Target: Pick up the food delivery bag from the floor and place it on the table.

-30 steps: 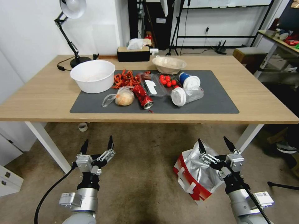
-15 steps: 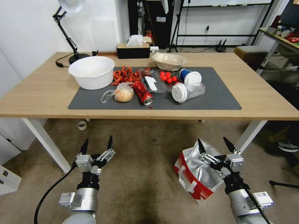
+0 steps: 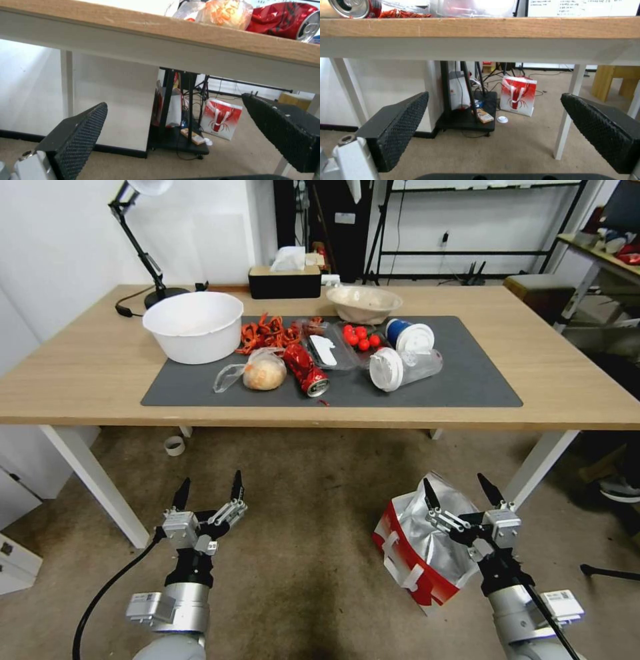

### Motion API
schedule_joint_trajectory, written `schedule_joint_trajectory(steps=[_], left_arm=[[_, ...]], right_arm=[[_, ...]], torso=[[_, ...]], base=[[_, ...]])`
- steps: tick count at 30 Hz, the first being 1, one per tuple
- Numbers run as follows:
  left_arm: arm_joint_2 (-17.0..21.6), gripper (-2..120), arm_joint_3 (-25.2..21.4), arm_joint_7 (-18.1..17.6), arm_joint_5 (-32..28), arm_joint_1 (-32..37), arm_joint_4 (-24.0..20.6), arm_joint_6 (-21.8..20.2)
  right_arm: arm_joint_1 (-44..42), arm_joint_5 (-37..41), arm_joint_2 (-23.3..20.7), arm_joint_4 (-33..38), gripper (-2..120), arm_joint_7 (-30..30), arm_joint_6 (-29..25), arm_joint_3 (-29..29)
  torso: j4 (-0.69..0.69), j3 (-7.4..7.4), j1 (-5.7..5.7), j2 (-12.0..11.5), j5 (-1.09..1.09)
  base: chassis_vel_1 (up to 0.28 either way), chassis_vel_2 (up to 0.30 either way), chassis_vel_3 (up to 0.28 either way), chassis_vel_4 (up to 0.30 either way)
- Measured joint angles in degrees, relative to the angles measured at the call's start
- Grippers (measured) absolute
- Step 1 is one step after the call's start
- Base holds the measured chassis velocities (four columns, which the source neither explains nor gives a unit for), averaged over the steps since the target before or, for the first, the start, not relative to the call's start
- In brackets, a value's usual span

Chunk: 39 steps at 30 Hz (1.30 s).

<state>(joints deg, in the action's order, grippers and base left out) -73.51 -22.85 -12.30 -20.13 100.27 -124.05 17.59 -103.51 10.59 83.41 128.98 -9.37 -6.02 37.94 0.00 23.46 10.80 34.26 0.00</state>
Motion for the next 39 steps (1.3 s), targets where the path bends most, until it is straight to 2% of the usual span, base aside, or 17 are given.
schedule_joint_trajectory(steps=[39], left_arm=[[-0.01, 100, 0.13, 0.83, -0.79, 0.0, -0.2, 0.04]], right_arm=[[-0.02, 0.3, -0.15, -0.09, 100, -0.05, 0.08, 0.11]], torso=[[0.0, -5.66, -3.4, -9.06, 0.0]], base=[[0.0, 0.0, 0.0, 0.0]])
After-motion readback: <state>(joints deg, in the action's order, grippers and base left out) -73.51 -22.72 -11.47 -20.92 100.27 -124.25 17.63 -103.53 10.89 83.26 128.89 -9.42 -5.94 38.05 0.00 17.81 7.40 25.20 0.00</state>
